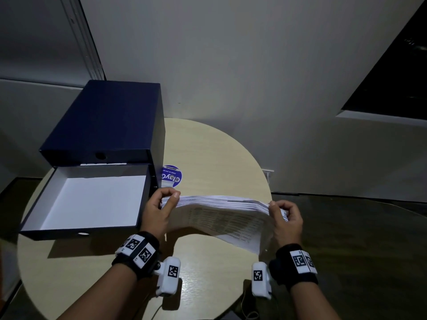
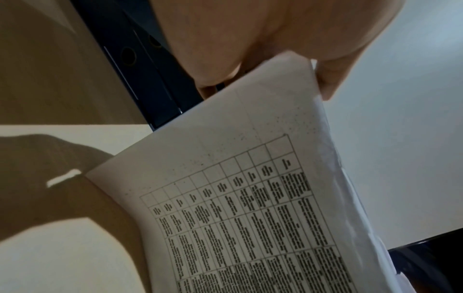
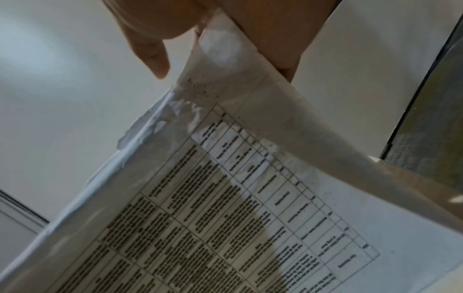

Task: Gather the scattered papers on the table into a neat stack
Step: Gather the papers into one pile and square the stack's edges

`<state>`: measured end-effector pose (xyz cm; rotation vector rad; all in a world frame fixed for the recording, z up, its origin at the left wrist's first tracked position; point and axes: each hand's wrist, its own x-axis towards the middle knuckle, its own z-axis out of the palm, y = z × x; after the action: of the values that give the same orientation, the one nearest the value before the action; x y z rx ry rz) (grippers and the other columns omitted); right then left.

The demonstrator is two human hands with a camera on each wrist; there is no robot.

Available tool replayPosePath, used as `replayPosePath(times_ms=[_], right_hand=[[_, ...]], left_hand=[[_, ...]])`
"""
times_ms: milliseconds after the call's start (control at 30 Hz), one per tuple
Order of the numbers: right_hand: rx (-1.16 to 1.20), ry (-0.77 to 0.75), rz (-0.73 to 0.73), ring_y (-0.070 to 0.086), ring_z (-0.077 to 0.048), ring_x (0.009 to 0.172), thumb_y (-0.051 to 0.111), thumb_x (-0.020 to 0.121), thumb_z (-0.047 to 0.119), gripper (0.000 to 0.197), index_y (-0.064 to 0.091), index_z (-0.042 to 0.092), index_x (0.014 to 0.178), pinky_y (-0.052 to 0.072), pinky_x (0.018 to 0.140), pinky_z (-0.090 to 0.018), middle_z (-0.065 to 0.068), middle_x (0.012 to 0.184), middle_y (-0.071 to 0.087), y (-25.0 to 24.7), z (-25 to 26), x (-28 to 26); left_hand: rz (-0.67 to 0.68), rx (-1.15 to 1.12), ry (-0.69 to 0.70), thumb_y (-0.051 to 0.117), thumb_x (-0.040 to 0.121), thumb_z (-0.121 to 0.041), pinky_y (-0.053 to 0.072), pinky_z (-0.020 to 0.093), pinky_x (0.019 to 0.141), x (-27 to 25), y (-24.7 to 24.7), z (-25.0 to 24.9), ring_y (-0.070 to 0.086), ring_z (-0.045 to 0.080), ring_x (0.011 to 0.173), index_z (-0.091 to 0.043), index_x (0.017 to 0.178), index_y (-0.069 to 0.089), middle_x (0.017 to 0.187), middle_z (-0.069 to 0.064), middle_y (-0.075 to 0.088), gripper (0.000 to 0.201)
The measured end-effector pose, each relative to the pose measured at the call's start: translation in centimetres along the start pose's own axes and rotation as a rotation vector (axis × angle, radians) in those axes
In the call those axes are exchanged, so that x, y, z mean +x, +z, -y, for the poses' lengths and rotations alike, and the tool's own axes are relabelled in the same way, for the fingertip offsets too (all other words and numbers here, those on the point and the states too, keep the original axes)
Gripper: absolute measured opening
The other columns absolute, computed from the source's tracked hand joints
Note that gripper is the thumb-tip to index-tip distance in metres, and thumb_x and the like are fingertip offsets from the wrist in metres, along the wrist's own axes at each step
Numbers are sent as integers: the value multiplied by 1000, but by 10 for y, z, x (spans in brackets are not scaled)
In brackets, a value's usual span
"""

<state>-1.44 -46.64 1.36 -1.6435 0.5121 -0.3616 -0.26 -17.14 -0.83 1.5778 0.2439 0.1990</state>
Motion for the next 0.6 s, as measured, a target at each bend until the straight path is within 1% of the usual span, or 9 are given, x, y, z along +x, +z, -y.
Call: replayPosePath(times_ms=[33, 100, 167, 233, 300, 433, 533, 567, 600], right_hand=[[-13, 3, 12, 56, -11, 78, 70, 87, 15, 15, 62, 7, 95, 47, 70, -32, 3, 86, 62, 0, -2, 1], [-47, 16, 28, 57, -13, 81, 71, 87, 18, 13, 63, 12, 95, 48, 73, -34, 3, 89, 63, 0, -3, 1], [-43, 20, 8, 58, -17, 83, 72, 86, 22, 13, 63, 14, 91, 50, 77, -38, 0, 90, 64, 0, -3, 2], [-71, 25, -3, 60, -22, 82, 74, 84, 26, 18, 61, 14, 87, 52, 75, -40, -2, 88, 65, 2, -3, 3], [-101, 47, -19, 62, -26, 84, 76, 81, 30, 21, 61, 17, 86, 55, 76, -44, -3, 88, 66, 4, -3, 4], [-150, 73, -38, 63, -22, 85, 82, 73, 38, 31, 60, 21, 87, 57, 80, -45, -2, 92, 66, 9, -2, 8], [-101, 92, -24, 60, -20, 87, 81, 75, 35, 32, 60, 22, 95, 54, 77, -41, 1, 96, 63, 8, 3, 6], [-73, 78, 5, 60, -20, 90, 80, 77, 30, 32, 59, 21, 100, 53, 76, -39, 2, 99, 62, 6, 3, 4], [-29, 55, 53, 60, -19, 94, 78, 80, 21, 34, 58, 19, 107, 52, 77, -37, 2, 103, 61, 1, 2, 3]], left_hand=[[0, 5, 14, 65, 91, -14, 45, 28, 83, 1, 1, 0, 61, 17, 99, -17, 91, 65, 104, 7, 70, 3], [-2, 13, 23, 65, 91, -13, 45, 27, 84, 2, 3, 0, 61, 17, 99, -18, 89, 65, 102, 6, 70, 6], [2, 7, 19, 65, 91, -13, 45, 28, 84, 3, 5, 0, 61, 16, 98, -20, 88, 65, 101, 5, 70, 7], [2, 19, 22, 66, 90, -14, 44, 27, 83, 4, 6, 0, 61, 14, 97, -23, 86, 66, 100, 3, 71, 11], [2, 44, 34, 66, 90, -14, 44, 27, 83, 6, 7, -2, 60, 14, 97, -24, 84, 65, 99, 1, 71, 12], [-3, 60, 32, 66, 91, -14, 46, 31, 85, 7, 6, -4, 61, 15, 96, -18, 88, 66, 96, -1, 70, 5], [-22, 81, 35, 66, 91, -16, 45, 31, 84, 7, 5, -5, 60, 13, 95, -18, 88, 66, 95, -4, 69, 3], [-28, 89, 21, 66, 91, -19, 46, 33, 84, 7, 5, -5, 60, 14, 96, -19, 88, 66, 97, -4, 69, 3], [-30, 93, 1, 66, 91, -22, 48, 35, 85, 7, 4, -6, 60, 16, 97, -19, 88, 66, 98, -3, 69, 4]])
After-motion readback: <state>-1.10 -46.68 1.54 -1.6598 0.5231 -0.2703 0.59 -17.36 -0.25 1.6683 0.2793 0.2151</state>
